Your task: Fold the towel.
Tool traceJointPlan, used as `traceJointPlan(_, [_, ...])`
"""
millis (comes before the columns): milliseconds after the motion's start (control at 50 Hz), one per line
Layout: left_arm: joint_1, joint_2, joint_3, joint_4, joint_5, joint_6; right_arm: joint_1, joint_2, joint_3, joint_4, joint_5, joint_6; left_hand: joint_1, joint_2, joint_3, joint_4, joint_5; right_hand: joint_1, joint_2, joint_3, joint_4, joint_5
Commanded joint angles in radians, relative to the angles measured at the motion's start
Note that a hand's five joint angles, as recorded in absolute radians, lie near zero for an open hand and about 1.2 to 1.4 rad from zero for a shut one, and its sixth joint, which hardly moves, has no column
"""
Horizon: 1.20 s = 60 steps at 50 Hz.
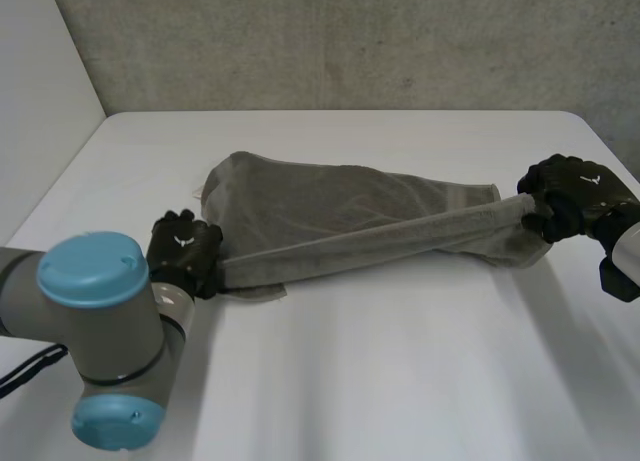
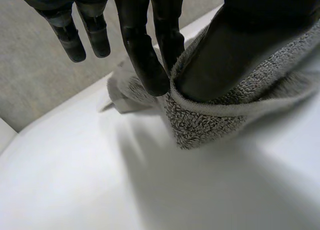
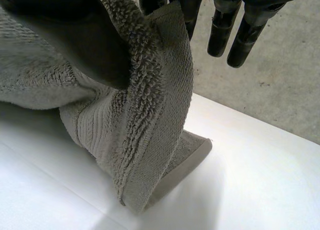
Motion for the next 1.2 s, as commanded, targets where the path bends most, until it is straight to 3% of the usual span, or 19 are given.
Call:
traceJointPlan(20, [0.023, 0.158, 0.046, -0.012, 0.076, 0.017, 0.000, -0.097, -0.055, 0.035, -0.023, 0.005, 0.095, 0.045, -0.052, -0.059, 0.079, 0.045, 0.054, -0.044, -0.076, 0.056])
traceJointPlan(140, [0.014, 0.379, 0.102, -0.029, 0.129, 0.031, -0.012, -0.181, -0.132, 0.072, -0.059, 0.035, 0.095, 0.045, -0.052, -0.059, 0.079, 0.045, 0.054, -0.044, -0.076, 0.056])
traceJointPlan(220, [0.029, 0.435, 0.097, -0.023, 0.142, 0.035, -0.014, -0.180, -0.123, 0.072, -0.070, 0.037, 0.095, 0.045, -0.052, -0.059, 0.079, 0.045, 0.054, -0.044, -0.076, 0.056])
traceJointPlan(360, [0.089, 0.291, 0.060, -0.029, 0.146, 0.110, -0.023, -0.053, -0.077, 0.066, -0.057, 0.005, 0.095, 0.045, -0.052, -0.059, 0.079, 0.045, 0.054, -0.044, -0.076, 0.056])
traceJointPlan(380, [0.105, 0.244, 0.042, -0.027, 0.146, 0.147, -0.023, -0.052, -0.077, 0.066, -0.057, 0.005, 0.009, -0.042, -0.052, -0.059, -0.008, 0.045, 0.054, -0.044, -0.076, 0.056])
traceJointPlan(400, [0.108, 0.198, 0.025, -0.029, 0.145, 0.185, -0.023, -0.036, -0.078, 0.066, -0.056, -0.004, -0.332, -0.382, -0.052, -0.059, -0.349, 0.045, 0.054, -0.044, -0.076, 0.056])
traceJointPlan(440, [0.108, 0.158, 0.010, -0.029, 0.140, 0.219, -0.024, -0.029, -0.081, 0.067, -0.054, -0.012, -0.464, -0.514, -0.052, -0.059, -0.480, 0.045, 0.054, -0.044, -0.076, 0.056])
traceJointPlan(620, [0.103, 0.033, -0.055, -0.011, 0.113, 0.252, -0.020, -0.019, -0.069, 0.067, -0.060, -0.027, -0.544, -0.594, -0.052, -0.059, -0.561, 0.045, 0.054, -0.044, -0.076, 0.056])
traceJointPlan(780, [0.111, 0.033, -0.058, 0.006, 0.025, 0.261, -0.020, -0.019, -0.066, 0.067, -0.054, -0.031, -0.544, -0.594, -0.052, -0.059, -0.561, 0.045, 0.054, -0.044, -0.076, 0.056])
traceJointPlan(920, [0.109, 0.047, -0.096, -0.001, 0.024, 0.258, -0.015, -0.019, -0.058, 0.069, -0.053, -0.031, -0.530, -0.580, -0.052, -0.059, -0.546, 0.045, 0.054, -0.044, -0.076, 0.056])
traceJointPlan(1200, [0.033, 0.237, -0.216, -0.014, 0.048, 0.245, -0.012, -0.014, -0.043, 0.064, -0.057, -0.032, -0.606, -0.656, -0.052, -0.059, -0.622, 0.045, 0.054, -0.044, -0.076, 0.056])
